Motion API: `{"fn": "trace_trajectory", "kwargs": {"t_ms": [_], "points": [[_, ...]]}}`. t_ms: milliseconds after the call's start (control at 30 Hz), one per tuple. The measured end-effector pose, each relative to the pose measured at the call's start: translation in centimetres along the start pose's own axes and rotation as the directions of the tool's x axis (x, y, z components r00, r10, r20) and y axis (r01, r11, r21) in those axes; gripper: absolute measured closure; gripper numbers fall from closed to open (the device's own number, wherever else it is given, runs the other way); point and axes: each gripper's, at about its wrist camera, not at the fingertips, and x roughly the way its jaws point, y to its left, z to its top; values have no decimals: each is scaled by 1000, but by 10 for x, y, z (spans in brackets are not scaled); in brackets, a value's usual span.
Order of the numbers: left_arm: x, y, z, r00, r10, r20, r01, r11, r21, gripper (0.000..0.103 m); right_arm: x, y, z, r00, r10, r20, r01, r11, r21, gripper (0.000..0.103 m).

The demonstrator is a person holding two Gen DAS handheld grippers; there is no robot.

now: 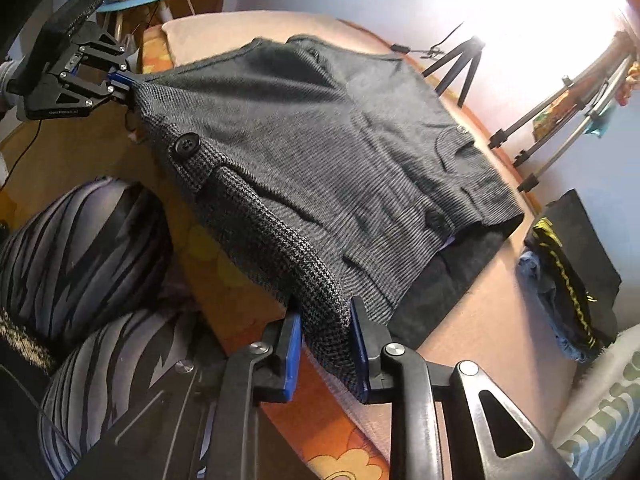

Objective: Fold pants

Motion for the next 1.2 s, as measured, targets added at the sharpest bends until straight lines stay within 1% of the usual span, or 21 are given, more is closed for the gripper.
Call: {"fn": "trace_trajectory", "kwargs": {"t_ms": [100, 233, 433, 533, 667, 833, 967, 1067, 1200], "points": [[-10, 11, 18, 998, 32, 52, -32, 999, 2, 98, -8, -10, 7, 999, -22, 30, 21, 999, 25, 83], [-18, 26, 43, 991, 65, 119, -66, 998, 6, 99, -21, -27, 19, 995, -61, 82, 55, 996, 74, 83], [-8, 56, 88, 975, 98, 201, -98, 995, -8, 99, -32, -66, 46, 981, -130, 143, 110, 984, 141, 84], [7, 71, 112, 969, 116, 219, -118, 993, -2, 99, -30, -90, 63, 975, -153, 160, 125, 977, 172, 85], [29, 92, 143, 968, 114, 225, -114, 993, -11, 99, -20, -121, 85, 969, -178, 171, 142, 969, 204, 85], [67, 116, 185, 970, 103, 222, -98, 995, -35, 99, 7, -171, 106, 973, -174, 153, 124, 950, 287, 86], [110, 125, 214, 976, 108, 190, -106, 994, -21, 99, 38, -206, 117, 979, -168, 113, 122, 934, 336, 86], [141, 132, 229, 982, 94, 163, -91, 996, -26, 99, 65, -228, 119, 985, -156, 75, 117, 919, 375, 86], [184, 135, 238, 992, 64, 113, -60, 997, -38, 99, 97, -248, 114, 991, -131, 17, 112, 903, 416, 86]]}}
